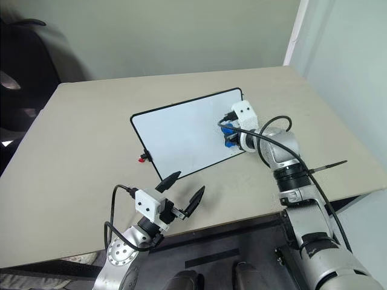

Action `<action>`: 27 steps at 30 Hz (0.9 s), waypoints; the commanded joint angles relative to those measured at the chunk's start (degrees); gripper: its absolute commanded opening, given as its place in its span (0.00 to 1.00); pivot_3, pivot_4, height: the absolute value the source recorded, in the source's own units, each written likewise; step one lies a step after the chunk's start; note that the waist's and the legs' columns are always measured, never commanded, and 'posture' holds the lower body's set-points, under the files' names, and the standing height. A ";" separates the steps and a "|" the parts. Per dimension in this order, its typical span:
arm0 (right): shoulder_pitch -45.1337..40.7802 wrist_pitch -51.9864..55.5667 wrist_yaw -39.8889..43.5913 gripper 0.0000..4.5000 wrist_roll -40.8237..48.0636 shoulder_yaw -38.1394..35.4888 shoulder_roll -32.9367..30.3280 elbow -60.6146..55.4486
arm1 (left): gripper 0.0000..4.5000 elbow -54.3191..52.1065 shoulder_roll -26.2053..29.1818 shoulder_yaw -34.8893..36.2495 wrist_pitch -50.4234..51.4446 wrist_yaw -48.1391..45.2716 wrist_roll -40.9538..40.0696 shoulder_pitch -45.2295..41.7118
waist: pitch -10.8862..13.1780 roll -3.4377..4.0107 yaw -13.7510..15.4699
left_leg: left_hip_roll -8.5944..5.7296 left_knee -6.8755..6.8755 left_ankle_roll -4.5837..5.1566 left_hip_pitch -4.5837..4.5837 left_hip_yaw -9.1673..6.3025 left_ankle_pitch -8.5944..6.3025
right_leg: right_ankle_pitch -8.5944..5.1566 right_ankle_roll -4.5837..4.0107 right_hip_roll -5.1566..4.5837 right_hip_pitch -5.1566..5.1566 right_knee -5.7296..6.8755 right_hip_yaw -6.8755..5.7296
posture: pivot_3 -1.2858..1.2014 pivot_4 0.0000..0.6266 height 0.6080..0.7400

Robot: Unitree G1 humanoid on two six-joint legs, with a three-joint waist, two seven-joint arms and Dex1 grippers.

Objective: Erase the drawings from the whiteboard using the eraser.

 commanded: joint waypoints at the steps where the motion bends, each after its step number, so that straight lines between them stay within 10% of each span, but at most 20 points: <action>1: -0.12 -0.14 0.17 0.23 0.19 0.19 0.41 -1.48 | 1.00 -2.56 -0.02 0.35 -0.25 0.16 -0.44 -0.14 | -0.02 -0.01 -0.02 | 0.00 -0.01 0.00 0.00 0.01 0.00 | 0.00 0.00 0.00 0.01 -0.01 0.00 | 0.52 0.24 0.97; 27: -6.20 -2.16 0.59 0.23 -1.81 0.10 -2.27 9.84 | 1.00 -0.79 -0.47 0.40 -0.63 -0.04 -0.38 -1.72 | 0.01 0.00 -0.08 | 0.00 0.02 0.00 -0.02 0.02 0.01 | 0.11 -0.02 0.00 -0.09 0.01 0.00 | 0.52 0.24 0.97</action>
